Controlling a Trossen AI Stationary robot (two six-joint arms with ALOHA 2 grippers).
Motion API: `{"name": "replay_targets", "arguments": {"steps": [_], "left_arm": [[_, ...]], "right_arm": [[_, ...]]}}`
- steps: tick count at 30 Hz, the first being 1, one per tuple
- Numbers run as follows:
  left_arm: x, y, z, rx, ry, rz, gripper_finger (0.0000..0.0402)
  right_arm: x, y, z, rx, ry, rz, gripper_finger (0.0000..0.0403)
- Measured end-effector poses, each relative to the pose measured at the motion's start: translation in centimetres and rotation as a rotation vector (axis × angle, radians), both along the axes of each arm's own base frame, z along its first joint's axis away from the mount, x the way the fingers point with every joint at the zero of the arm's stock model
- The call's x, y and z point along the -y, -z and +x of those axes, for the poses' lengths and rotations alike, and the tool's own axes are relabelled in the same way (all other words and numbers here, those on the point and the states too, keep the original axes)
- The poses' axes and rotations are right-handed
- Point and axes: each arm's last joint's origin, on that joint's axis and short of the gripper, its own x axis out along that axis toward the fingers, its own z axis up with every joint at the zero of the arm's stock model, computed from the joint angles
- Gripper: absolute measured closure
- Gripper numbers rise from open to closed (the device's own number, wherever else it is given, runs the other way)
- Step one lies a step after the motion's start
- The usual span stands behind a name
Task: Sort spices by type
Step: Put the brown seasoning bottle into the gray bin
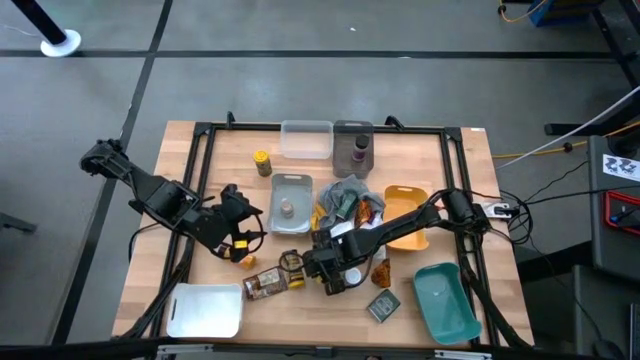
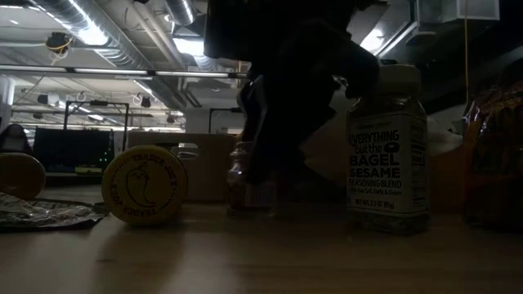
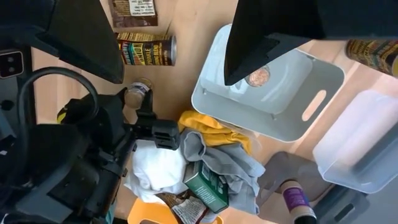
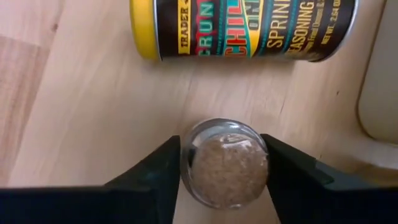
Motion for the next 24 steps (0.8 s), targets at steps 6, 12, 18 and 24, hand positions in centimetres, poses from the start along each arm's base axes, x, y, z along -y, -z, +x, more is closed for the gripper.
{"name": "replay_targets", "arguments": {"steps": [6,12,18,24], "left_arm": [[0.0,0.0,0.0,-0.003,0.011,0.014,0.0141],[0.0,0.0,0.0,-0.005,0.01,-0.001,0.0141],[-0.1,0.0,0.0,-0.018,0.031,0.033,0.0141],[-0.3,-0.3,-0.4,-0.006,0.043,0.043,0.0141]], "right_arm": [[-0.3,-1.7,0.6,0.019,-0.011,0.032,0.022],[-0.6,-5.6,1.7,0.085,-0.031,0.062,0.0206],[1.0,-9.2,2.7,0.154,-0.032,0.048,0.0217],[5.4,-10.4,3.9,0.184,0.041,0.03,0.021]]}}
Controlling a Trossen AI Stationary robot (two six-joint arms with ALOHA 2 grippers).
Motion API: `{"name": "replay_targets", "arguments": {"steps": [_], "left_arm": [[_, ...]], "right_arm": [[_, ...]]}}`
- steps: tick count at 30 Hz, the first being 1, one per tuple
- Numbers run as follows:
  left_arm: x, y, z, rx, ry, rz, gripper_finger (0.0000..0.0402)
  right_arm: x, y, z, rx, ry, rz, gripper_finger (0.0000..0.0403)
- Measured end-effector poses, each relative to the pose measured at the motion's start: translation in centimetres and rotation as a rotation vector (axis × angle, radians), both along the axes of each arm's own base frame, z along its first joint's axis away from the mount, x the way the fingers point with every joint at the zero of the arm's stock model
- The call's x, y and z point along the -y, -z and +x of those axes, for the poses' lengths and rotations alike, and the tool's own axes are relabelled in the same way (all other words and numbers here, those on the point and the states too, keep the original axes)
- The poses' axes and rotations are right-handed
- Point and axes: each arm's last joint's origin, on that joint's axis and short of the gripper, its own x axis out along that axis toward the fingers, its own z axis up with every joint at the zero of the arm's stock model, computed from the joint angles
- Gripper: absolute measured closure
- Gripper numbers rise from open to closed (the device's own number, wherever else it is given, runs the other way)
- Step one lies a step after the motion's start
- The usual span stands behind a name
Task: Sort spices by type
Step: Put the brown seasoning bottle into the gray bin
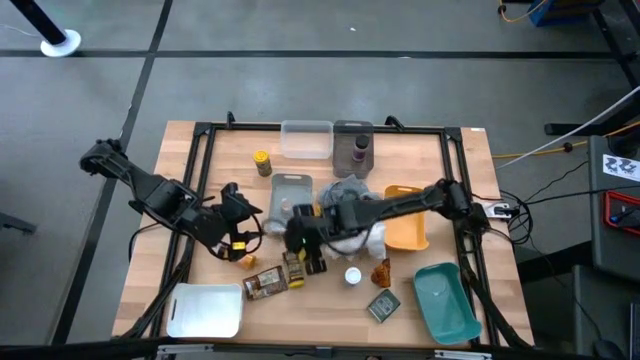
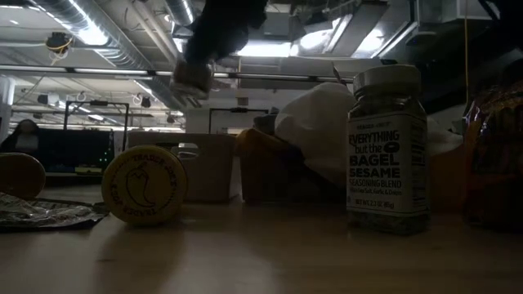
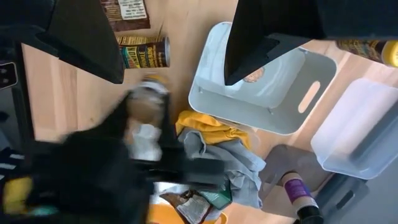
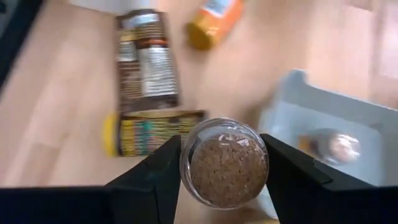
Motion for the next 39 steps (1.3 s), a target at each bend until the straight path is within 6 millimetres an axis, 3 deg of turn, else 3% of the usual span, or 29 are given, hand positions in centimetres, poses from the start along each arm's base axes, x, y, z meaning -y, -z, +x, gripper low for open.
{"name": "replay_targets", "arguments": {"steps": [7,13,18,25,39], "left_arm": [[-0.9,-1.2,-1.4,0.057,0.001,-0.005,0.0141],[-1.4,-1.6,-2.2,0.074,0.0,-0.01,0.0141],[-1.4,-1.5,-2.2,0.061,0.003,0.006,0.0141],[-1.5,-1.5,-2.3,0.055,-0.005,0.023,0.0141],[-1.5,-1.4,-2.3,0.051,-0.005,0.039,0.0141]], "right_arm": [[5.6,0.6,0.8,-0.018,0.114,-0.001,0.0214],[8.0,3.1,1.2,-0.073,0.132,0.047,0.021],[8.2,5.4,1.1,-0.08,0.126,0.064,0.0211],[8.1,6.8,1.1,-0.1,0.125,0.062,0.0208],[8.2,7.2,1.3,-0.067,0.144,0.036,0.0171]]}}
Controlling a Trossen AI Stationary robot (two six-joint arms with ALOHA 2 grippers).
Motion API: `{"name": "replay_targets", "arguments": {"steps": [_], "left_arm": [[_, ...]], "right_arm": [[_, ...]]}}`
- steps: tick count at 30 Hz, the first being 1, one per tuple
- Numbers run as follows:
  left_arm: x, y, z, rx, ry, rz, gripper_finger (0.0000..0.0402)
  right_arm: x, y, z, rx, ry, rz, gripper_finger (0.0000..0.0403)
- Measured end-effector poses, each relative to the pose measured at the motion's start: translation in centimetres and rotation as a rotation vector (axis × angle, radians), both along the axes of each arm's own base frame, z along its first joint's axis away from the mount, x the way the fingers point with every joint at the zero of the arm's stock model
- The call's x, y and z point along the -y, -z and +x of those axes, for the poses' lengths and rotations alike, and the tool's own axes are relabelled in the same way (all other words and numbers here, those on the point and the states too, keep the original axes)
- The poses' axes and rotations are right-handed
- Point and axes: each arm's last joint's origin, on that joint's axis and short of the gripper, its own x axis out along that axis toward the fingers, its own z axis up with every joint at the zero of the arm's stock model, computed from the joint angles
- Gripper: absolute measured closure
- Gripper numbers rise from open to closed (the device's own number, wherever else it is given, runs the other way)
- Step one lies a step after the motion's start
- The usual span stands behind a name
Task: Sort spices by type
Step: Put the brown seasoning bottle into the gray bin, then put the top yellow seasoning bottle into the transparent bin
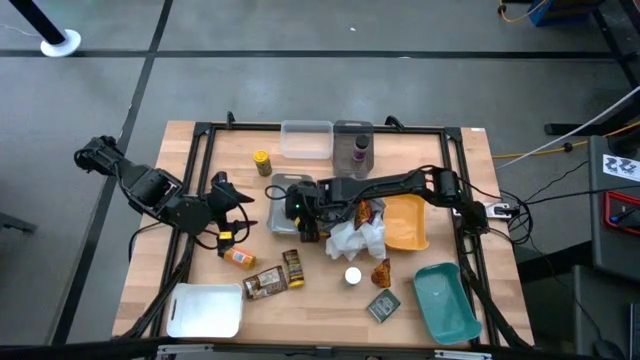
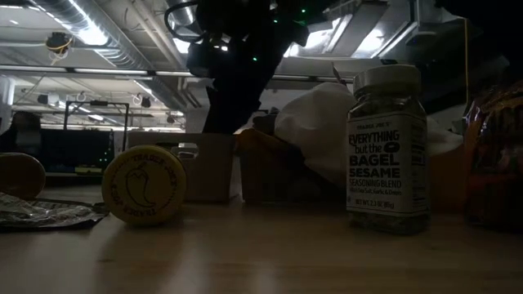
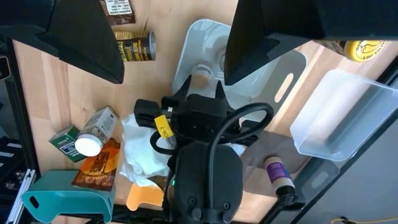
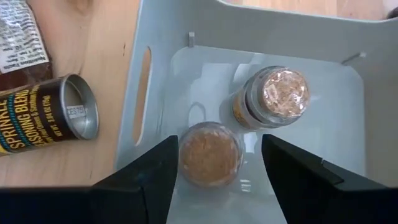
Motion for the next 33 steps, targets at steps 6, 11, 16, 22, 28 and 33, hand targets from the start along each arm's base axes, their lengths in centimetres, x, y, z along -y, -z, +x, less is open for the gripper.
{"name": "replay_targets", "arguments": {"steps": [6,11,16,22,28,33], "left_arm": [[0.0,0.0,0.0,0.001,-0.002,-0.002,0.0141],[-0.1,0.0,0.0,0.014,-0.031,-0.009,0.0141],[-0.8,0.1,-0.1,0.05,-0.182,-0.002,0.0141],[-3.3,0.5,0.2,0.014,-0.368,-0.003,0.0141],[-6.5,0.7,0.8,-0.057,-0.476,-0.018,0.0141],[-9.2,0.9,0.8,-0.116,-0.53,-0.042,0.0141]], "right_arm": [[0.0,0.0,0.0,0.0,0.0,0.0,0.0169],[0.0,-1.1,0.0,-0.009,0.001,0.001,0.0169],[0.0,-3.3,0.0,-0.019,0.002,0.001,0.0169],[0.0,-7.3,-0.3,-0.026,-0.002,-0.003,0.0169],[0.0,-11.6,-1.4,-0.027,-0.043,-0.03,0.0168],[0.2,-14.0,-3.0,-0.037,-0.036,-0.091,0.0168]]}}
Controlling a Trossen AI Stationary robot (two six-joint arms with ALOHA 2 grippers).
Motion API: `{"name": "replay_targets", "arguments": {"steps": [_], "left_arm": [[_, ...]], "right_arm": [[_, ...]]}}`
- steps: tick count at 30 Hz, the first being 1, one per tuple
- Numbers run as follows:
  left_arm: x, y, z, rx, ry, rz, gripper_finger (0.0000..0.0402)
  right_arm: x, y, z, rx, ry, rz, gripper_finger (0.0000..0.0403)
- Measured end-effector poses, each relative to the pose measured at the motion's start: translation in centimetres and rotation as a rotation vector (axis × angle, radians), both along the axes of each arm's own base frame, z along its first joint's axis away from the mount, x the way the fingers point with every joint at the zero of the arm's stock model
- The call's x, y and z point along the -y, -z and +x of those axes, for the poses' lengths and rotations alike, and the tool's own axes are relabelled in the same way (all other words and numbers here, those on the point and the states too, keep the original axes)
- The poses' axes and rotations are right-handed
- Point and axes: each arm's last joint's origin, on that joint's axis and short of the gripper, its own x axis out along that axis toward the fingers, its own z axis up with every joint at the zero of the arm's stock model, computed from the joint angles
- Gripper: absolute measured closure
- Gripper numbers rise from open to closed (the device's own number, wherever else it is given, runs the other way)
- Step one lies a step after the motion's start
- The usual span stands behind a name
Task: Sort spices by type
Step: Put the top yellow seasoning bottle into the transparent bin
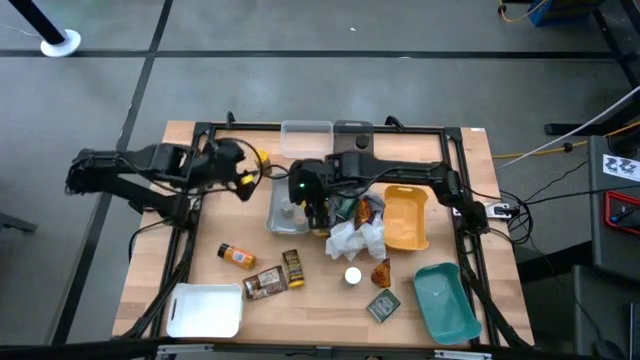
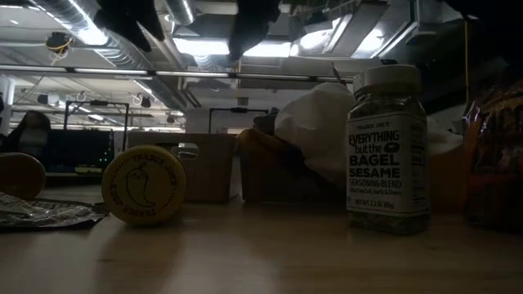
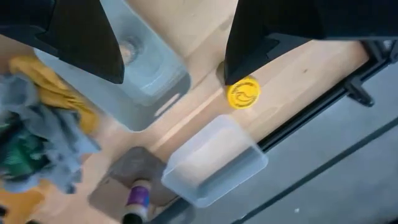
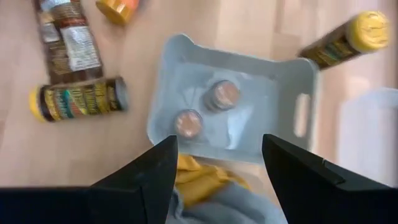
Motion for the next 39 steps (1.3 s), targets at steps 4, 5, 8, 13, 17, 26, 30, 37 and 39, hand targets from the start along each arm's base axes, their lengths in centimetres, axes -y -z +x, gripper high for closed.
{"name": "replay_targets", "arguments": {"steps": [4,5,8,13,17,26,30,37,39], "left_arm": [[-1.9,0.2,0.0,-0.036,-0.026,-0.038,0.0141],[-2.4,0.3,0.0,-0.048,-0.034,-0.047,0.0141],[-3.7,0.7,0.3,-0.084,-0.06,-0.066,0.0141],[-5.5,1.8,1.3,-0.156,-0.103,-0.096,0.0141],[-6.8,2.9,2.2,-0.219,-0.123,-0.124,0.0141],[-10.0,5.8,4.0,-0.35,-0.163,-0.202,0.0141],[-11.3,7.1,4.5,-0.373,-0.16,-0.267,0.0141],[-12.8,8.4,5.3,-0.368,-0.145,-0.315,0.0141],[-13.0,8.5,5.4,-0.365,-0.146,-0.327,0.0141]], "right_arm": [[0.2,-1.9,-2.2,-0.032,0.036,-0.065,0.0168],[0.3,-2.4,-2.7,-0.036,0.044,-0.078,0.0168],[0.4,-3.6,-3.9,-0.038,0.055,-0.091,0.0168],[0.4,-5.3,-5.9,-0.046,0.078,-0.08,0.0168],[0.4,-6.4,-7.4,-0.059,0.102,-0.067,0.0168],[-1.1,-8.6,-10.5,-0.054,0.137,-0.137,0.0168],[-2.6,-9.3,-11.6,-0.035,0.137,-0.185,0.0168],[-4.8,-10.2,-12.7,0.007,0.101,-0.198,0.0168],[-5.1,-10.3,-12.9,0.013,0.096,-0.194,0.0168]]}}
